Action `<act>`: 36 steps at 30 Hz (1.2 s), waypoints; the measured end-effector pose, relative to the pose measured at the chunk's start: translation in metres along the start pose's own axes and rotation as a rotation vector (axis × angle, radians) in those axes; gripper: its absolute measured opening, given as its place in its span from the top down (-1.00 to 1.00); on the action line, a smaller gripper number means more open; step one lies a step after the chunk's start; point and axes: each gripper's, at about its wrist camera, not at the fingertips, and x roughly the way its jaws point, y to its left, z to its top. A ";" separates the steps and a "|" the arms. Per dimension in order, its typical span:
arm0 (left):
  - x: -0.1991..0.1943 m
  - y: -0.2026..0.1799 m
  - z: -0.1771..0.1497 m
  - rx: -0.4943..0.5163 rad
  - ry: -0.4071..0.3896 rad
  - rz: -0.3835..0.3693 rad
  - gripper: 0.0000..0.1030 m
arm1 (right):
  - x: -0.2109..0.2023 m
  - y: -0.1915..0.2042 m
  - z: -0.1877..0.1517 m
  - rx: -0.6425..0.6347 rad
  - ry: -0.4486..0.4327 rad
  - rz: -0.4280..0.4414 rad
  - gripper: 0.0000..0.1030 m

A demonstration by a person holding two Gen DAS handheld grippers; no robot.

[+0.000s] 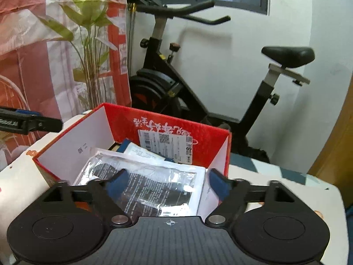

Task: Organize soft objects

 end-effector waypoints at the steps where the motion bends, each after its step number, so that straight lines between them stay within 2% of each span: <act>1: -0.006 0.001 -0.002 -0.008 -0.002 0.006 -0.96 | -0.005 0.002 0.000 -0.004 -0.011 -0.012 -0.83; 3: -0.018 0.004 -0.006 -0.019 -0.016 0.014 -1.00 | -0.016 0.007 -0.002 -0.002 -0.040 -0.027 -0.99; 10: -0.050 0.003 -0.026 0.010 -0.018 0.058 -1.00 | -0.043 0.018 -0.019 0.045 -0.087 -0.033 -0.99; 18: -0.078 0.004 -0.058 0.051 -0.052 0.123 -1.00 | -0.056 0.039 -0.057 0.099 -0.084 -0.028 -0.99; 23: -0.079 0.007 -0.077 0.088 -0.031 0.146 -1.00 | -0.056 0.054 -0.082 0.127 -0.077 -0.046 -0.99; 29: -0.077 0.019 -0.095 0.025 0.006 0.147 -1.00 | -0.047 0.061 -0.105 0.199 -0.054 -0.033 -0.99; 36: -0.062 0.029 -0.116 -0.039 0.062 0.133 -1.00 | -0.036 0.064 -0.118 0.203 -0.008 -0.031 -0.99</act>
